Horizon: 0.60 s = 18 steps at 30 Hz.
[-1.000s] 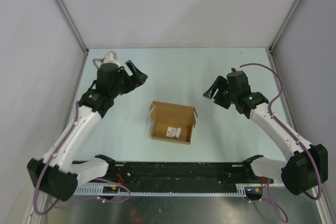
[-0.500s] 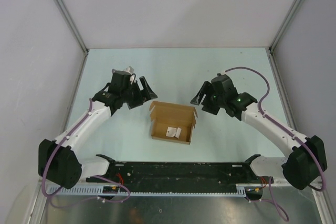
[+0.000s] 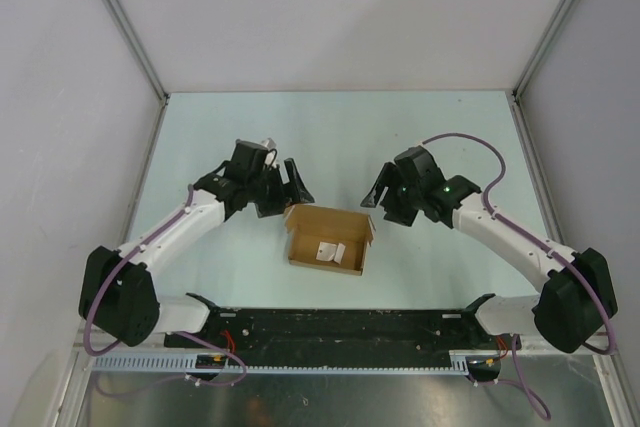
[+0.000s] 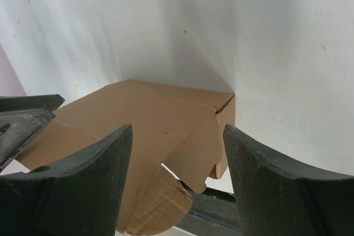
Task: Fold the paper box
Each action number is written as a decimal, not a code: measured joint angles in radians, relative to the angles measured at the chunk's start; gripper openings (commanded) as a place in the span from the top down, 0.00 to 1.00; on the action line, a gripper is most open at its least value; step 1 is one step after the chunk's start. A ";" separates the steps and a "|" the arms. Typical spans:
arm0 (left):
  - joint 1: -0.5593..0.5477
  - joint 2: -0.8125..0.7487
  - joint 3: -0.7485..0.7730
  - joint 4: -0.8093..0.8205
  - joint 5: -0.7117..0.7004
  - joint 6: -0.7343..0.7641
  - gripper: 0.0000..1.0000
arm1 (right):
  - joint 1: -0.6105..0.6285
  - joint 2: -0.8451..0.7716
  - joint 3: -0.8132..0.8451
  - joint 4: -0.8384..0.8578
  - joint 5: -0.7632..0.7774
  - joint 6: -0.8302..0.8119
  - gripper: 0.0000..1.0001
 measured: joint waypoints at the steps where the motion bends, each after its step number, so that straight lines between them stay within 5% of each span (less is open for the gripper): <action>1: -0.005 0.000 -0.004 0.000 0.001 0.000 0.12 | 0.001 0.000 0.000 -0.002 -0.002 0.000 0.28; 18: -0.015 -0.138 -0.119 0.000 0.036 -0.003 0.13 | 0.021 0.003 -0.014 -0.009 -0.123 0.024 0.27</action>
